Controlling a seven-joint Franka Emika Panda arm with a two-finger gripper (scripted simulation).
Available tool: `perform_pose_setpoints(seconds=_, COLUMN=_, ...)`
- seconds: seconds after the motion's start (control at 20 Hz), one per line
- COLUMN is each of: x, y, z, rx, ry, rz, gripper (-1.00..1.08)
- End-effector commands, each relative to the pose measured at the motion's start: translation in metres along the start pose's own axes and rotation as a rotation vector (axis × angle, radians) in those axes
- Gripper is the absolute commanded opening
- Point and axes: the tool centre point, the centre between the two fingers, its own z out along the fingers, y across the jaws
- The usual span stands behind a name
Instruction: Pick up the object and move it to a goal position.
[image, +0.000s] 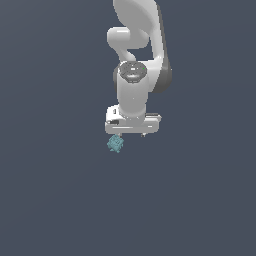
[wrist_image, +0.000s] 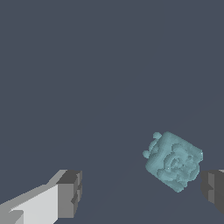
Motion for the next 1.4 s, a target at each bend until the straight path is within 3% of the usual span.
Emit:
perform_pose_setpoints(seconds=0.0, x=0.000, y=0.000, z=0.000, rx=0.000, ry=0.000, rz=0.000, gripper=1.00)
perform_pose_setpoints(seconds=0.8, x=0.001, y=0.006, z=-0.009, rx=0.020, ry=0.005, rz=0.043, gripper=1.00)
perform_pose_setpoints(seconds=1.35, x=-0.014, y=0.044, z=0.029, rx=0.010, ry=0.022, rz=0.278, gripper=1.00)
